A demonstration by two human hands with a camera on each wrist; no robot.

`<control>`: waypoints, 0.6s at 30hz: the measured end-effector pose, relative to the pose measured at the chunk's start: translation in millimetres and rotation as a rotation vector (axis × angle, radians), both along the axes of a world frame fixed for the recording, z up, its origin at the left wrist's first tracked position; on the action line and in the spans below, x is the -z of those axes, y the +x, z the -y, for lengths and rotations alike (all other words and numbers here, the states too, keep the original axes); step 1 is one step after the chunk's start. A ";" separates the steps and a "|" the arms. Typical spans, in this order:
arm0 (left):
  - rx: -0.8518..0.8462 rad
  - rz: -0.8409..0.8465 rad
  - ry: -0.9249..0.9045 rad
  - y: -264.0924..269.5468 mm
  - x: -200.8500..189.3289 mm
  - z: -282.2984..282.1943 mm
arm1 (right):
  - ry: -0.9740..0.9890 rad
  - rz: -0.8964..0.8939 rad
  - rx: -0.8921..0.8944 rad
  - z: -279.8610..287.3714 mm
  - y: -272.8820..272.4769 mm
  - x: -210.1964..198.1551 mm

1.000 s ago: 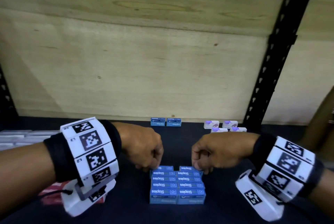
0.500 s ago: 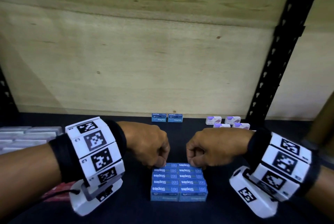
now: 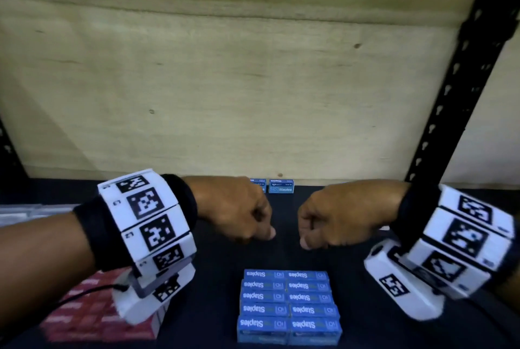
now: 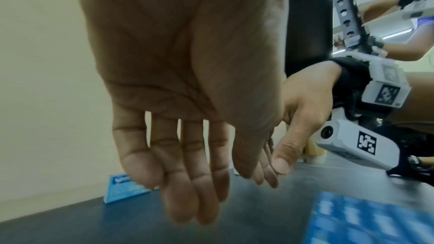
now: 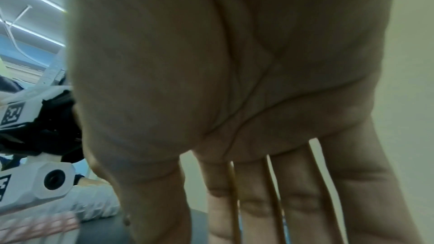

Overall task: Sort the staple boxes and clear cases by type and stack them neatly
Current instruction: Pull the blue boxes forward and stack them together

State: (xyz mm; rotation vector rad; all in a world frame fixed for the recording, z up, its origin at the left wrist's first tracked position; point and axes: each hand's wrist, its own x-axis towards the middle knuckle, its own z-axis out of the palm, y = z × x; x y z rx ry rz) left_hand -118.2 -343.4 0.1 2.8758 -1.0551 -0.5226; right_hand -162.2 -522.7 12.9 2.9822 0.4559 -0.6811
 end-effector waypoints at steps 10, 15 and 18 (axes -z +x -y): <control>-0.057 0.389 0.190 86.9 -9.1 9.9 | -0.134 0.217 0.039 2.9 93.6 -7.2; -0.088 0.297 0.241 111.5 -0.8 17.4 | -0.210 0.197 0.016 0.9 130.5 1.3; -0.085 0.252 0.219 121.4 3.0 22.5 | -0.217 0.158 -0.010 0.1 146.0 4.0</control>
